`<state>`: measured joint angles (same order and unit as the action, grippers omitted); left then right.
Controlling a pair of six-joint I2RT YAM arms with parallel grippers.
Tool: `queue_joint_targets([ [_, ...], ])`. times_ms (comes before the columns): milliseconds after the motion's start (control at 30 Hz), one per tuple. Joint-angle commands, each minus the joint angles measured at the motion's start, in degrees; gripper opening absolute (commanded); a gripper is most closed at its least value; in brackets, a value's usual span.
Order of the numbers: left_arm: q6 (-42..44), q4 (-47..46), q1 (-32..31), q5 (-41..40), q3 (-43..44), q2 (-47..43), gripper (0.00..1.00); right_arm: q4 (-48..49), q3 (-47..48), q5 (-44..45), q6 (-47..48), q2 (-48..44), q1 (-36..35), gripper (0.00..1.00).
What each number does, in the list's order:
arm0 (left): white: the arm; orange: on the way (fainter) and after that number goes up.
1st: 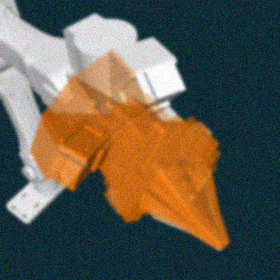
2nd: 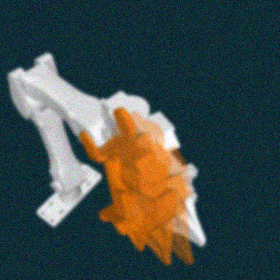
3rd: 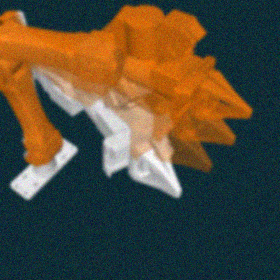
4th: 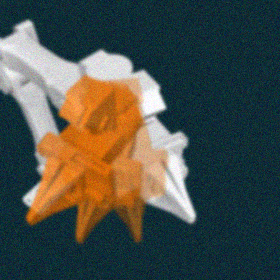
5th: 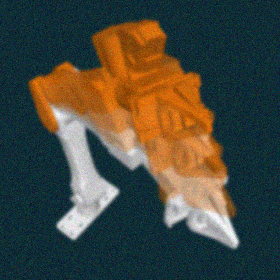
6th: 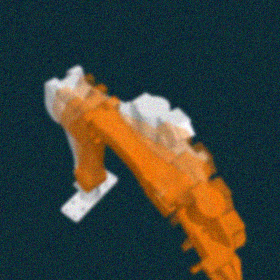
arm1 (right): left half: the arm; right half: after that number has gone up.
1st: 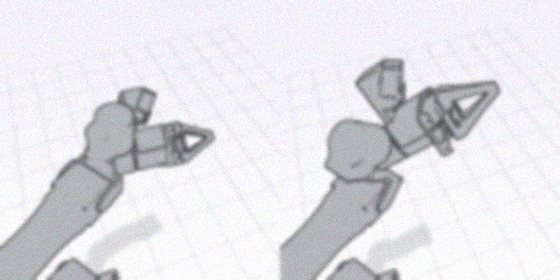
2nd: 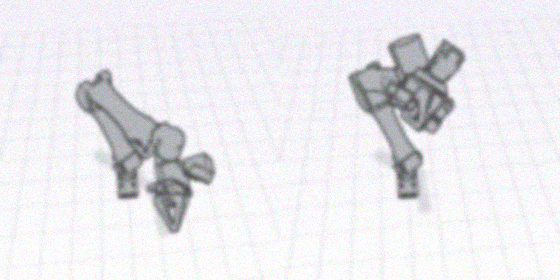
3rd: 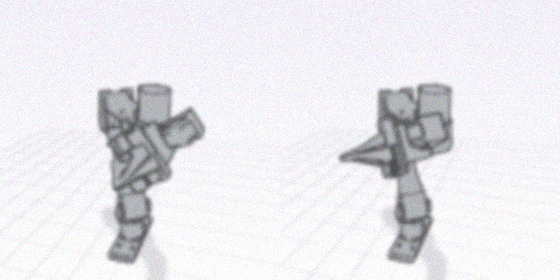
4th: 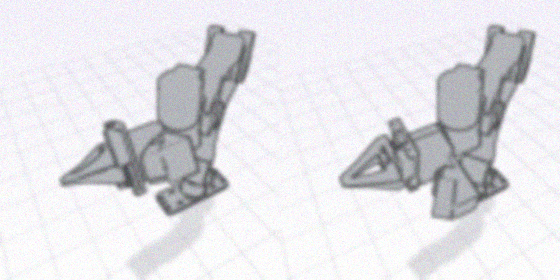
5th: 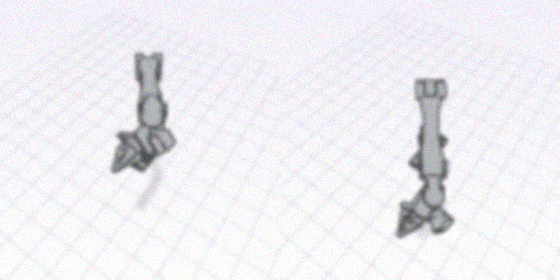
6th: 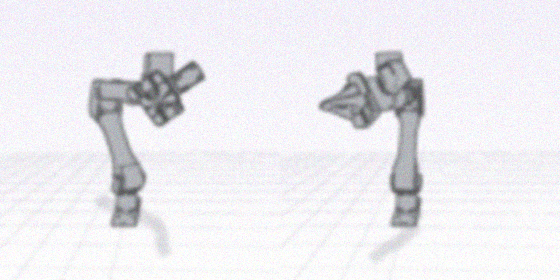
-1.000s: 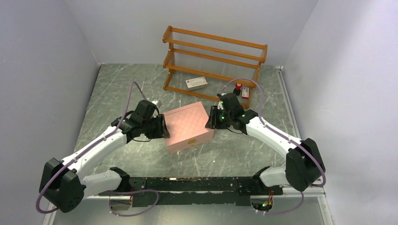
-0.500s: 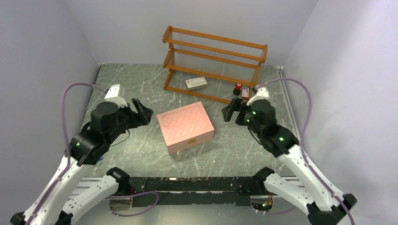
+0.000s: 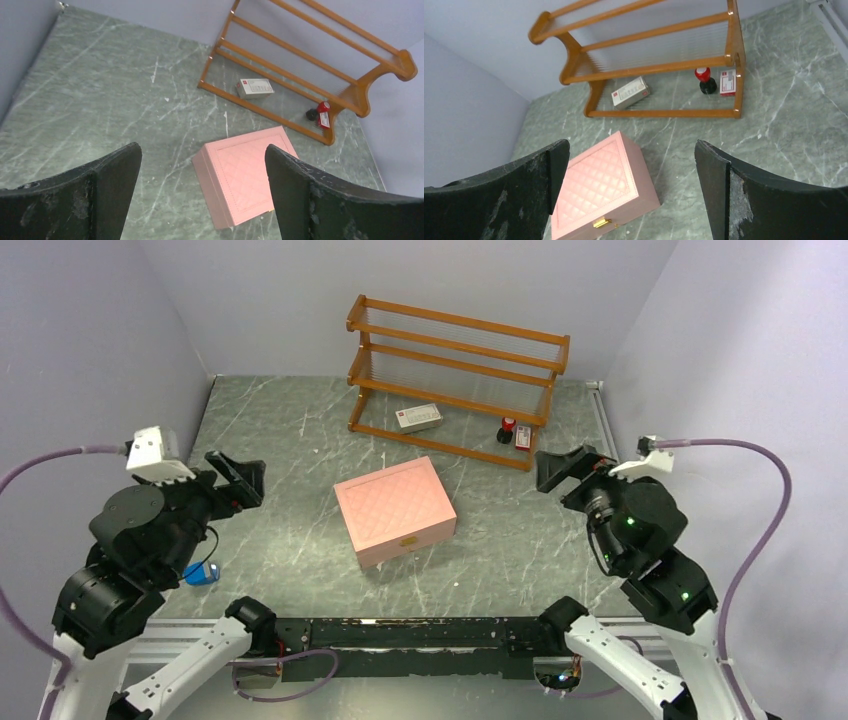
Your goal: Organize the mixed jewelry
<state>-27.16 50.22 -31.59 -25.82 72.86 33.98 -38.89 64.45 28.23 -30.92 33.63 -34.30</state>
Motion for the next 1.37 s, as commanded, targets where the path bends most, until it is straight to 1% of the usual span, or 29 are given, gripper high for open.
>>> queue_joint_targets([
  [0,3.04,3.26,-0.05,-3.83,2.72,-1.0,0.97,-1.99,3.81,1.14,0.26,-0.69,-0.07,1.0],
  [200,2.97,3.62,0.0,-3.32,3.65,-1.2,0.98,-3.36,6.04,1.2,-0.57,0.78,-0.12,1.0],
  [400,2.64,3.68,-0.02,-2.78,3.13,-1.24,0.98,-3.62,4.34,1.47,-1.15,1.16,-0.08,1.0],
  [833,2.42,2.24,-0.02,-1.44,1.33,-1.54,0.98,-2.42,2.15,-0.89,-0.24,1.97,-0.13,1.0],
  [1167,1.76,2.89,0.0,-2.23,1.62,-1.19,0.98,-4.24,3.41,0.48,-0.08,2.93,-0.15,1.0],
  [1333,2.02,2.94,-0.04,-1.87,1.93,-1.29,0.98,-3.01,2.68,-0.45,1.03,2.23,-0.13,1.0],
])
